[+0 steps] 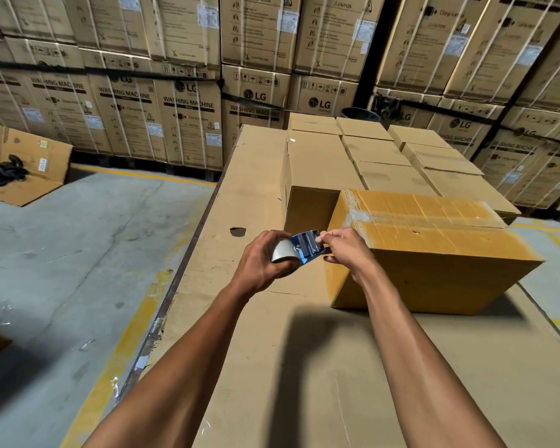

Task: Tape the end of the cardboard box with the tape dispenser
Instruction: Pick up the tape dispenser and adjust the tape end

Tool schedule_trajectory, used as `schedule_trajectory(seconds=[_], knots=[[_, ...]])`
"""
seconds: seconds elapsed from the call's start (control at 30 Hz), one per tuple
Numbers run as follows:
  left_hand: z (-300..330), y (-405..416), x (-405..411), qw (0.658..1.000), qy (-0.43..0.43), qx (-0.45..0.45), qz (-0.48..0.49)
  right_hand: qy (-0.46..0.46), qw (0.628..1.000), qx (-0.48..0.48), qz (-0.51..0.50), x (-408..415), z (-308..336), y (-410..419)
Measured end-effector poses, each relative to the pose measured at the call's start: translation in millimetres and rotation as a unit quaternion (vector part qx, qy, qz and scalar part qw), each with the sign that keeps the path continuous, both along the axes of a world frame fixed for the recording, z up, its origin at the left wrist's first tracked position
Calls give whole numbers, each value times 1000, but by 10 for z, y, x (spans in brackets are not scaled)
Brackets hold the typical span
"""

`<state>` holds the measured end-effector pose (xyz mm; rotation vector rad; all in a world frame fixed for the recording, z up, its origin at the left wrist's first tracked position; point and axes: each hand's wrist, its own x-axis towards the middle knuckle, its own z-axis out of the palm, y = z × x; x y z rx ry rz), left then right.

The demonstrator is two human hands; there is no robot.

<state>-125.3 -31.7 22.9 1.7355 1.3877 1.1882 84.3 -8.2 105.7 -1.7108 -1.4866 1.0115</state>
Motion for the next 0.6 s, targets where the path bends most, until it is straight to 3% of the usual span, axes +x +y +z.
schedule_trajectory(seconds=[0.13, 0.3, 0.6], knots=[[27, -1, 10, 1000, 19, 11, 9, -64, 998, 5, 28, -23, 64, -4], [33, 9, 15, 998, 60, 24, 27, -183, 976, 119, 5, -145, 55, -66], [43, 33, 37, 992, 113, 34, 40, -237, 955, 176, -18, -196, -103, 24]])
